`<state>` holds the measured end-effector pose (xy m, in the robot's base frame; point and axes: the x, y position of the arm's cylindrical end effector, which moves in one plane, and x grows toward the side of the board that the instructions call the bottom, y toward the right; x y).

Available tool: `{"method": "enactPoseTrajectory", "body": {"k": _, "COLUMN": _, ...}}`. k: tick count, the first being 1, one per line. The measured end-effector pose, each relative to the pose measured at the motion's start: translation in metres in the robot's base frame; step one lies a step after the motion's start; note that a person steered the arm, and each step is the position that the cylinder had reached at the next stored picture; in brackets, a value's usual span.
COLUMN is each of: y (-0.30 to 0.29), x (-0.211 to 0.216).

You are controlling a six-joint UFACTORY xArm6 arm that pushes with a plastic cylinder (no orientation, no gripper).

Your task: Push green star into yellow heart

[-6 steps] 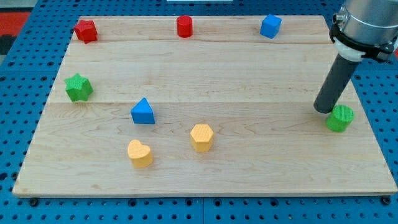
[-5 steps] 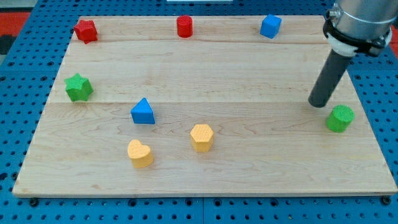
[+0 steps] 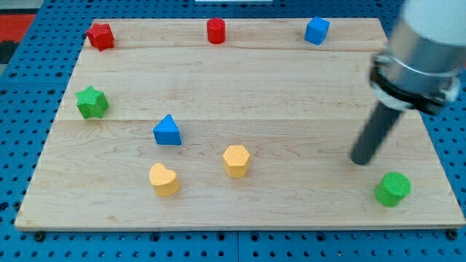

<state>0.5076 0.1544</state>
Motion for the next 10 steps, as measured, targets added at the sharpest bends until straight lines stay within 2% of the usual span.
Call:
{"method": "enactPoseTrajectory", "body": {"k": 2, "y": -0.229, "x": -0.115}}
{"method": "enactPoseTrajectory", "body": {"k": 3, "y": -0.357, "x": -0.139}}
{"method": "enactPoseTrajectory", "body": {"k": 4, "y": -0.451, "x": -0.132}}
{"method": "enactPoseTrajectory", "body": {"k": 6, "y": -0.445, "x": -0.132}}
{"method": "enactPoseTrajectory", "body": {"k": 7, "y": -0.413, "x": -0.123}}
{"method": "enactPoseTrajectory", "body": {"k": 8, "y": -0.413, "x": -0.104}}
{"method": "enactPoseTrajectory", "body": {"k": 10, "y": -0.377, "x": -0.101}}
